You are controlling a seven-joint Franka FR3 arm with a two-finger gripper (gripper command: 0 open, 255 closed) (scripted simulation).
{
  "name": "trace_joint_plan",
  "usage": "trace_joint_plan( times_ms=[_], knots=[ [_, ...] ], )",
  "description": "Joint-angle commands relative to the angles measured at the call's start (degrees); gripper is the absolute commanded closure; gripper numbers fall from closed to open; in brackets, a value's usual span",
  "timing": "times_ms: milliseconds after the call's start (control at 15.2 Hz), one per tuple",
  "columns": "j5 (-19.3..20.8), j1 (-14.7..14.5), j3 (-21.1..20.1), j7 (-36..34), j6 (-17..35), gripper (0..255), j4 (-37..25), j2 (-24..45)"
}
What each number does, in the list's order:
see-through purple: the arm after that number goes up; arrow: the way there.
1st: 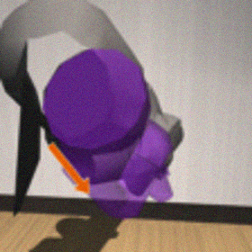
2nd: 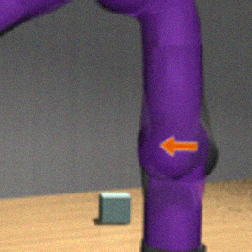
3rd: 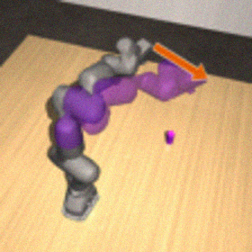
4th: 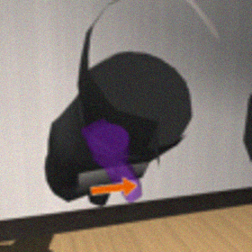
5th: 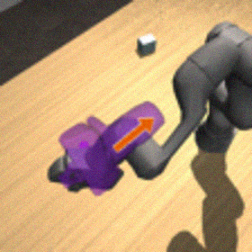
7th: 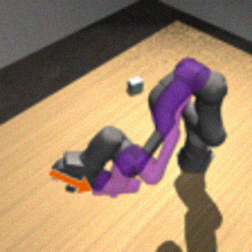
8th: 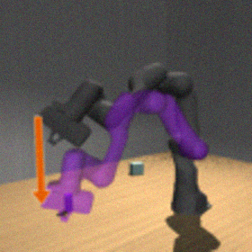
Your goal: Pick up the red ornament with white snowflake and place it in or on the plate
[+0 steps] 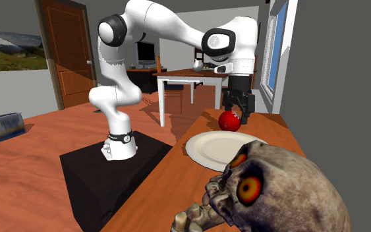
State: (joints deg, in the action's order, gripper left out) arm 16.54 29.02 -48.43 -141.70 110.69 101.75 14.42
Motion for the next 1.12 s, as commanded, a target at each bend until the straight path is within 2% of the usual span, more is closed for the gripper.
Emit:
trace_joint_plan(
  times_ms=[0, 264, 330, 924, 1056],
  knots=[
    [0.1, 0.0, 0.0, -0.1, 0.2, 0, 0.1, 0.1],
    [0.1, 0.0, 0.0, -0.1, 0.2, 0, 0.1, 0.1],
    [0.1, 0.0, 0.0, -0.1, 0.2, 255, 0.1, 0.1],
    [0.1, 0.0, 0.0, -0.1, 0.2, 255, 0.1, 0.1],
    [-0.4, 0.1, -0.1, 0.3, -1.2, 255, -1.0, -0.4]
  ],
)
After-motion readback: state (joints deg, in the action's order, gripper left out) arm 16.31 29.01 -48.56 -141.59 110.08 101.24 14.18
